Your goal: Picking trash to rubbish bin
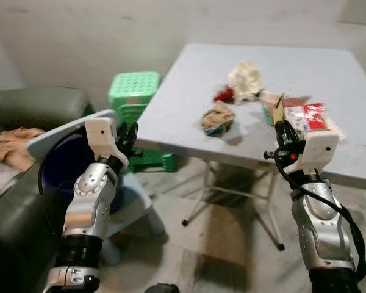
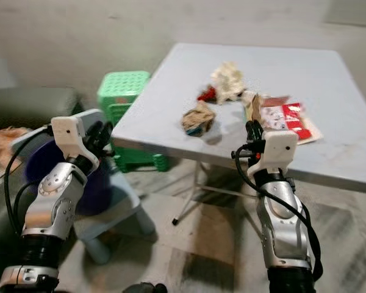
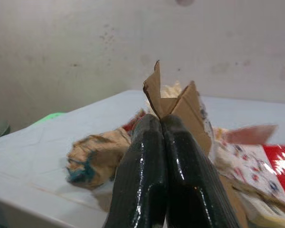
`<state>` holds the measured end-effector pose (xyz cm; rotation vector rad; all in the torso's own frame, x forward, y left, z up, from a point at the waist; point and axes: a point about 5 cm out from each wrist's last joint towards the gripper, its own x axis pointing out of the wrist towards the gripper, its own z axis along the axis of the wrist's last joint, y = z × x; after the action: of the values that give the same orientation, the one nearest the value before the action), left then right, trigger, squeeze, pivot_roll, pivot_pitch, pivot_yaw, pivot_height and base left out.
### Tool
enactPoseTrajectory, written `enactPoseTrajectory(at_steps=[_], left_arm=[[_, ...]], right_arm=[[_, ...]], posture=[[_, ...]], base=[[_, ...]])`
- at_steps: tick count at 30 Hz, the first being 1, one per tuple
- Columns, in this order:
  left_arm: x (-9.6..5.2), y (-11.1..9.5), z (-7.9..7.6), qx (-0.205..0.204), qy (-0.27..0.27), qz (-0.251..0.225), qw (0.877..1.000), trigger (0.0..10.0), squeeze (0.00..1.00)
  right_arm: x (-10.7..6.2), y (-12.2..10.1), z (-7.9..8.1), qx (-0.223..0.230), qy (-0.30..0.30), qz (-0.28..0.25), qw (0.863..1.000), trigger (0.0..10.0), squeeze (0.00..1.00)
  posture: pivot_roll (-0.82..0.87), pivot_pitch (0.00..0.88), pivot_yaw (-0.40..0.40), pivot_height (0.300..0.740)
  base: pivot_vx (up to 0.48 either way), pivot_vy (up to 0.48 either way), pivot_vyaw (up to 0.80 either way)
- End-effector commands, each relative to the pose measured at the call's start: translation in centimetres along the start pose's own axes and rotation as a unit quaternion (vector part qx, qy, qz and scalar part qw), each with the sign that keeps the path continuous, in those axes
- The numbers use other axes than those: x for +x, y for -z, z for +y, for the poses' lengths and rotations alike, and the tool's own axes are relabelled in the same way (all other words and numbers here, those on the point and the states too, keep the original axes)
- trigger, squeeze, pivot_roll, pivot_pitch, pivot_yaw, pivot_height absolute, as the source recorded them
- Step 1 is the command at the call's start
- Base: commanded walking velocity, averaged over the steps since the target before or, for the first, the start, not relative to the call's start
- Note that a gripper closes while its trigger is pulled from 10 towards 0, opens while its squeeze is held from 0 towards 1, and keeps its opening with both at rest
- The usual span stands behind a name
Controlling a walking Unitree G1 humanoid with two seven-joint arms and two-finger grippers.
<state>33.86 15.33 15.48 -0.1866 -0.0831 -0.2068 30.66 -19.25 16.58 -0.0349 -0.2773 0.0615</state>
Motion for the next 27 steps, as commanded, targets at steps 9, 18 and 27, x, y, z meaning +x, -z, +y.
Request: enactPoseTrajectory(at_steps=[9,18,27], left_arm=[[-0.47,-0.02,0.9,0.011,-0.023,0.0,1.0,10.0,0.0],[-0.58,0.35,0.42,0.026,-0.015,0.009,1.0,10.0,0.0],[-0.8,0.54,0.63,0.034,-0.024,0.011,0.999,10.0,0.0]], right_arm=[[0.75,-0.33,0.65,0.003,-0.024,-0.007,1.0,10.0,0.0],[0.9,0.04,0.77,0.004,-0.037,0.0,0.999,10.0,0.0],[1.36,0.11,1.01,0.001,-0.05,0.001,0.999,10.0,0.0]], posture=[[0.09,0.0,0.035,0.715],[0.1,0.0,0.021,0.715],[0.12,0.0,0.007,0.715]], base=[[0.0,0.0,0.8],[0.0,0.0,0.8],[0.0,0.0,0.8]])
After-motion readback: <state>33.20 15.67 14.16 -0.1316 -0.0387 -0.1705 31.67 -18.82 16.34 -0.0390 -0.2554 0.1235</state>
